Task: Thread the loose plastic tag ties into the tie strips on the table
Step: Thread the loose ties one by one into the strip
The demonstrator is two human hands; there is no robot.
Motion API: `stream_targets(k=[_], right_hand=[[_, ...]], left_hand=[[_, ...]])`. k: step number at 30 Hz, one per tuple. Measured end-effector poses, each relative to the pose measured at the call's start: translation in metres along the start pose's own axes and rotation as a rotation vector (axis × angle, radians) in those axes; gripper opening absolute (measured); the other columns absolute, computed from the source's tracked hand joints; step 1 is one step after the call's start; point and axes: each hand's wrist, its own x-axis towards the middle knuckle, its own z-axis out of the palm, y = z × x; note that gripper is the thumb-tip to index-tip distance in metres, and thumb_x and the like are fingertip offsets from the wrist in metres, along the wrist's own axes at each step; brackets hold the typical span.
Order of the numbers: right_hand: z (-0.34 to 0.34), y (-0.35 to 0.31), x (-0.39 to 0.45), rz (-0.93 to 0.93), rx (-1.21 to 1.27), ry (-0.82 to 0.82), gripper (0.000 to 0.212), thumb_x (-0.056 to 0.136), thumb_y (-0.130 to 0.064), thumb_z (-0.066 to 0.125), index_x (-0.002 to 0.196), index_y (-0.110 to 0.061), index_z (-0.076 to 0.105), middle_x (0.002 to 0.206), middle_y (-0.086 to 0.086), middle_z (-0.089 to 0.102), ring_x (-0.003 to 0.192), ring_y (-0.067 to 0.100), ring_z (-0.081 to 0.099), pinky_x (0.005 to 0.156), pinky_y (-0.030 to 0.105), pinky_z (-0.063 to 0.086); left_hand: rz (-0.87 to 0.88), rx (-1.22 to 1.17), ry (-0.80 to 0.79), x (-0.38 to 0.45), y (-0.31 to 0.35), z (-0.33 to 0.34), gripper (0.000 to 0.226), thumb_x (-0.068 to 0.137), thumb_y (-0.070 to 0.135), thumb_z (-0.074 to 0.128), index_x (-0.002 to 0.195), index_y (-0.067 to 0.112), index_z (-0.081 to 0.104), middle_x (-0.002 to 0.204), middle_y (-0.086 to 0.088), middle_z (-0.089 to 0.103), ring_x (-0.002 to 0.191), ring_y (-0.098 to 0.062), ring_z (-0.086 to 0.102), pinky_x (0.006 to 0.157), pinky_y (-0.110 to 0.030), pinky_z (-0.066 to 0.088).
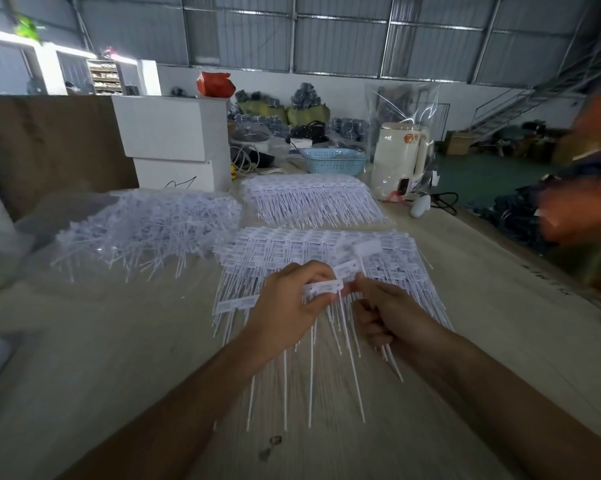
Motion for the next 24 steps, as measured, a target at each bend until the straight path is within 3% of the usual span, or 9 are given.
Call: stream_targets(k=[5, 8, 11, 13, 16, 19, 24], right_hand=[[0.008, 0.001, -0.004, -0.002, -0.01, -0.092, 0.031, 0.089, -0.043, 0.069, 0.063, -0.027, 0.063, 0.058, -0.007, 0.03, 0.047, 0.007, 0.023, 0.041, 0.021, 0.018], [0.006, -0.001, -0.003, -0.022, 0.026, -0.032, 0.031, 0.092, -0.039, 0.067, 0.066, -0.022, 0.063, 0.057, -0.006, 0.032, 0.046, 0.007, 0.024, 0.04, 0.02, 0.021], [0.0, -0.003, 0.001, -0.01, 0.051, 0.057, 0.03, 0.094, -0.037, 0.064, 0.076, -0.012, 0.062, 0.06, -0.002, 0.028, 0.047, 0.009, 0.021, 0.04, 0.021, 0.017], [-0.004, -0.003, 0.002, -0.011, 0.074, 0.05, 0.03, 0.093, -0.036, 0.063, 0.077, -0.011, 0.061, 0.059, -0.003, 0.028, 0.047, 0.009, 0.02, 0.039, 0.021, 0.014], [-0.003, -0.003, 0.0, -0.005, 0.061, -0.023, 0.028, 0.091, -0.037, 0.063, 0.081, -0.011, 0.062, 0.057, -0.004, 0.029, 0.044, 0.008, 0.021, 0.038, 0.02, 0.016], [0.002, 0.001, -0.004, 0.013, 0.019, -0.096, 0.029, 0.089, -0.04, 0.064, 0.084, -0.011, 0.061, 0.055, -0.006, 0.026, 0.043, 0.007, 0.021, 0.038, 0.019, 0.018], [0.001, 0.003, -0.002, 0.004, 0.025, -0.091, 0.03, 0.086, -0.044, 0.067, 0.072, -0.018, 0.061, 0.058, -0.004, 0.02, 0.044, 0.008, 0.019, 0.038, 0.019, 0.018]], left_hand=[[0.069, -0.007, -0.032, 0.001, 0.006, 0.006, 0.025, 0.079, 0.019, 0.08, 0.096, 0.02, 0.062, 0.088, 0.008, 0.069, 0.082, -0.01, 0.066, 0.07, -0.038, 0.053], [0.064, -0.06, -0.125, 0.002, 0.001, 0.003, 0.023, 0.088, 0.02, 0.071, 0.11, 0.02, 0.063, 0.104, 0.009, 0.069, 0.099, -0.009, 0.066, 0.083, -0.042, 0.054], [0.021, 0.018, -0.21, 0.001, -0.011, -0.005, 0.038, 0.091, 0.019, 0.061, 0.127, 0.029, 0.053, 0.124, 0.011, 0.063, 0.12, -0.006, 0.058, 0.1, -0.04, 0.049], [-0.013, 0.129, -0.208, 0.001, -0.017, -0.009, 0.04, 0.09, 0.024, 0.063, 0.127, 0.035, 0.052, 0.123, 0.009, 0.064, 0.116, -0.012, 0.058, 0.098, -0.042, 0.048], [0.027, 0.225, -0.174, 0.0, -0.013, -0.01, 0.034, 0.089, 0.031, 0.069, 0.123, 0.026, 0.064, 0.111, 0.003, 0.07, 0.101, -0.019, 0.063, 0.087, -0.041, 0.049], [0.072, 0.276, -0.178, -0.003, -0.005, -0.009, 0.036, 0.092, 0.035, 0.064, 0.127, 0.027, 0.065, 0.116, 0.001, 0.071, 0.104, -0.021, 0.065, 0.088, -0.038, 0.049], [0.172, 0.373, -0.15, -0.001, 0.0, -0.011, 0.039, 0.088, 0.034, 0.061, 0.126, 0.027, 0.067, 0.108, 0.002, 0.072, 0.095, -0.022, 0.066, 0.078, -0.033, 0.052]])
